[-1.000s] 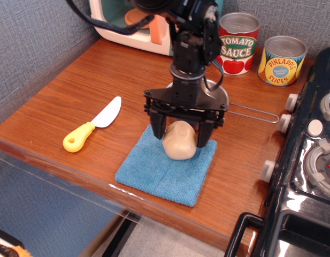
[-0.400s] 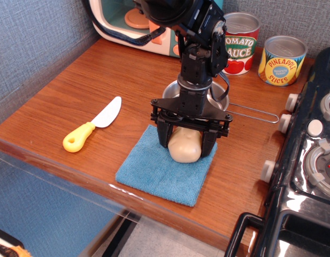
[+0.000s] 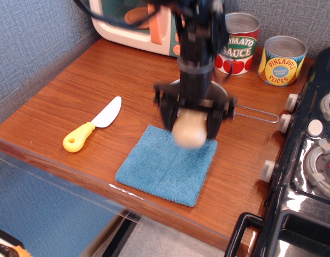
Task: Place the bread inside of the silver pot.
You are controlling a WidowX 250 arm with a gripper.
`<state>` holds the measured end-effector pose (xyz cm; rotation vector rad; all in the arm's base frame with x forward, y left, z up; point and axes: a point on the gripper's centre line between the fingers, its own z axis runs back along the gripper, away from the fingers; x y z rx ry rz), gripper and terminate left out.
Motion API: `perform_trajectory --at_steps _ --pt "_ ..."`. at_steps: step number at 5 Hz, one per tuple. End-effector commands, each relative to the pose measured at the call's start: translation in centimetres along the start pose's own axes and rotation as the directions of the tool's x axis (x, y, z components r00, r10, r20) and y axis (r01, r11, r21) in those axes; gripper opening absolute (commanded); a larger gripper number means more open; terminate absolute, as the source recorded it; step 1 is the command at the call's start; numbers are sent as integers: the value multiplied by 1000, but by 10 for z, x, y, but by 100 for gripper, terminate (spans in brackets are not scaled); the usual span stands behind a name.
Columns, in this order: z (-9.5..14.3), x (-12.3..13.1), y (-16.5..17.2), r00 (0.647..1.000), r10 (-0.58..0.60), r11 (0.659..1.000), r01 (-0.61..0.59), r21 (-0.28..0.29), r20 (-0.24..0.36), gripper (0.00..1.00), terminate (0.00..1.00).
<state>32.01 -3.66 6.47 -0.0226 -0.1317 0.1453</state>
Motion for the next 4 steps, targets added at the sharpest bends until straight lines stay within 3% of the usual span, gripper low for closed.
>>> perform_trajectory --at_steps 1,3,4 --pt "22 55 25 995 55 998 -54 -8 82 0 0" --pt "-17 77 34 997 80 997 -80 2 15 0 0" --pt "-18 75 29 997 73 997 -73 -8 18 100 0"
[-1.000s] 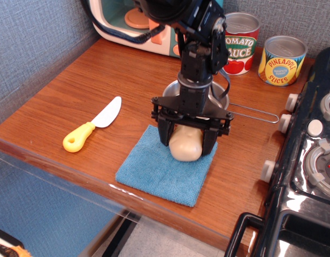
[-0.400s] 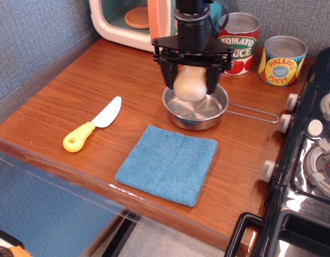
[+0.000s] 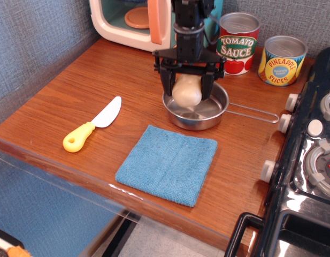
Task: Place the bread inside of the silver pot.
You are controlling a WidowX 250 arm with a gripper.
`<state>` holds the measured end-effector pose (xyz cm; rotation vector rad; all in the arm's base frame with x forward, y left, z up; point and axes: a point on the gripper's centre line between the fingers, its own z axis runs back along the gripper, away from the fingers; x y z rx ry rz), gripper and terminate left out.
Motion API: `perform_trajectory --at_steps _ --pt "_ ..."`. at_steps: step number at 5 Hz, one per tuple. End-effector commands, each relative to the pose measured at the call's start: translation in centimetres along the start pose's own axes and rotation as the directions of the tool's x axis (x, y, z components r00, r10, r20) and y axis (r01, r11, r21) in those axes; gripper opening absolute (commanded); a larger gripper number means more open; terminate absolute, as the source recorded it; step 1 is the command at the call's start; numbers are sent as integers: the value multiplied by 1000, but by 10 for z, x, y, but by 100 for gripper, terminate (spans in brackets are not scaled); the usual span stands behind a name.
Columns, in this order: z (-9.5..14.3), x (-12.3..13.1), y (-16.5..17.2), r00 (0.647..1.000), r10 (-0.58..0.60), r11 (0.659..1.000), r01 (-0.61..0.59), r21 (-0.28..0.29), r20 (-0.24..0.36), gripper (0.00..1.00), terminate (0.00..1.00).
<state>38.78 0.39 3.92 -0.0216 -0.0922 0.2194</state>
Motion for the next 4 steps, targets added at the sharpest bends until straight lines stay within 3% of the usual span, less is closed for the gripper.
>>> perform_trajectory --at_steps 1,2,3,4 --pt "28 1 -7 997 -28 999 30 -23 75 100 0" --pt "50 -8 -1 991 -11 998 19 -53 131 100 0" --pt "62 -13 -1 989 -31 997 42 -72 143 100 0" --pt "54 -11 -7 991 -55 994 67 -87 126 100 0"
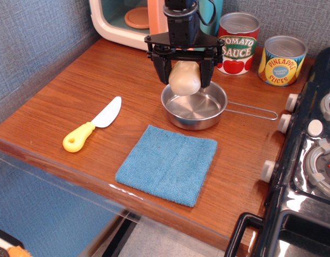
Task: Place the bread inside of the silver pot.
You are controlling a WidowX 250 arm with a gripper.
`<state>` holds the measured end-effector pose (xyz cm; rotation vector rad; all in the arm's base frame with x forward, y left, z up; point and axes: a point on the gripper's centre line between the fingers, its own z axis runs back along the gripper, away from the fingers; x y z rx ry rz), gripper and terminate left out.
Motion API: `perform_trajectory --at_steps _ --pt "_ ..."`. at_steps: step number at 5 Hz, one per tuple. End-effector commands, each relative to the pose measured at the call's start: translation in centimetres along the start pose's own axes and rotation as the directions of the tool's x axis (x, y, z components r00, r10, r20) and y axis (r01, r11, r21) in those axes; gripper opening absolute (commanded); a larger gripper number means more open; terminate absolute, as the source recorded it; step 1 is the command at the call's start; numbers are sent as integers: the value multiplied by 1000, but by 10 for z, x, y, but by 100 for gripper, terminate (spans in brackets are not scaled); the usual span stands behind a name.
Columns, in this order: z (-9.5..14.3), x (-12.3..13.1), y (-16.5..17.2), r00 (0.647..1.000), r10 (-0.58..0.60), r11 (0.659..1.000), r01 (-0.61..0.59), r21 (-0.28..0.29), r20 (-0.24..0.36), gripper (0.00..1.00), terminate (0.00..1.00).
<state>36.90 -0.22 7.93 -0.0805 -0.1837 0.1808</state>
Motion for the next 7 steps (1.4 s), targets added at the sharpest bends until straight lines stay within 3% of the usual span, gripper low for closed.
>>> perform_trajectory --at_steps 1,2,3,6,7 --pt "-3 19 -8 1000 -21 1000 21 -16 13 100 0" --pt "-15 27 -12 999 -32 999 32 -17 22 0 0" --pt "-19 23 -18 997 -70 997 70 16 17 100 0" --pt "-9 20 -19 993 -119 993 118 12 23 100 0" --pt "-7 19 -19 992 -127 992 127 5 19 100 100"
